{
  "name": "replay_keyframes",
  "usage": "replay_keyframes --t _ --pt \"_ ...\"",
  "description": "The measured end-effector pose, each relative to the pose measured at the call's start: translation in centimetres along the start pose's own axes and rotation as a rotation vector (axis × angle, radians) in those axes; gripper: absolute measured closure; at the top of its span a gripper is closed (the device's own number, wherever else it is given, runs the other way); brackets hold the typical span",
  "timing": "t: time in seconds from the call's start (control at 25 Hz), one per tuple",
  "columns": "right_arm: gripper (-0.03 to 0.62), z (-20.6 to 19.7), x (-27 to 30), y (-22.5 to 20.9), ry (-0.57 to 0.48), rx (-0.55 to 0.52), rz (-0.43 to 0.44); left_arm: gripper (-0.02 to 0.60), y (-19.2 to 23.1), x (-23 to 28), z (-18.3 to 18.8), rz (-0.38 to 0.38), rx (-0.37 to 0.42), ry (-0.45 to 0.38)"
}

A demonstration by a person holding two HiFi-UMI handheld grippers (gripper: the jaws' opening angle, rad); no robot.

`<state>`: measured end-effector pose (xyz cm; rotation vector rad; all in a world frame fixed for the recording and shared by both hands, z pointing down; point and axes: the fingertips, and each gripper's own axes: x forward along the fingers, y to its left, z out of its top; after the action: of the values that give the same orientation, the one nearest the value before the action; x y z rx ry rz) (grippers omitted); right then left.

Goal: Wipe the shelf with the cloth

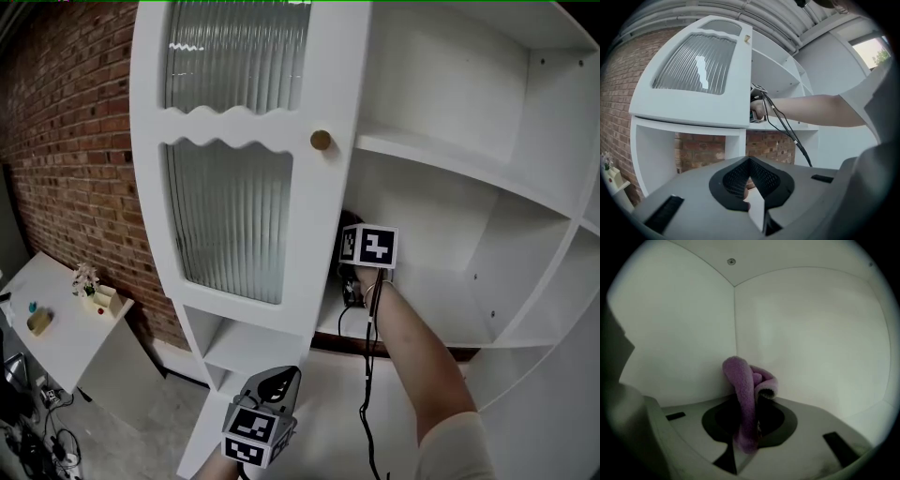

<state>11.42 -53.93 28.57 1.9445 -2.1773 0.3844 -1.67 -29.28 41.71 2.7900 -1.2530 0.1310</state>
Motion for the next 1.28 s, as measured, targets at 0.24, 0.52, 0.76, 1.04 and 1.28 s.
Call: replay_keyframes --t 0.24,0.52,0.76,1.04,1.28 --pt "0.514 -0.1 -0.2 -1.6 -0.012 -0.028 -0.002 0.568 -0.1 0.9 -0.1 -0.016 0.009 0.008" --pt "0.511 -0.4 -1.5 -5.7 -0.006 -0.009 -0.026 0.569 -1.9 2.2 -0.2 -0.046 0.021 0.017" --pt "0.511 -0.8 -3.5 -9.8 -0.023 -0.015 -0.076 0.569 -3.9 3.1 -0.2 -0.061 0.029 0.019" --pt "0.511 -1.3 -6.4 -16.2 -0.029 0.020 -0.155 0.569 -6.8 4.2 0.0 -0.087 0.041 0.020" --pt "0.511 -2.0 -9.1 -21.6 -0.042 0.054 -0.249 0.568 -9.2 5.2 -0.2 -0.100 0.037 0.021"
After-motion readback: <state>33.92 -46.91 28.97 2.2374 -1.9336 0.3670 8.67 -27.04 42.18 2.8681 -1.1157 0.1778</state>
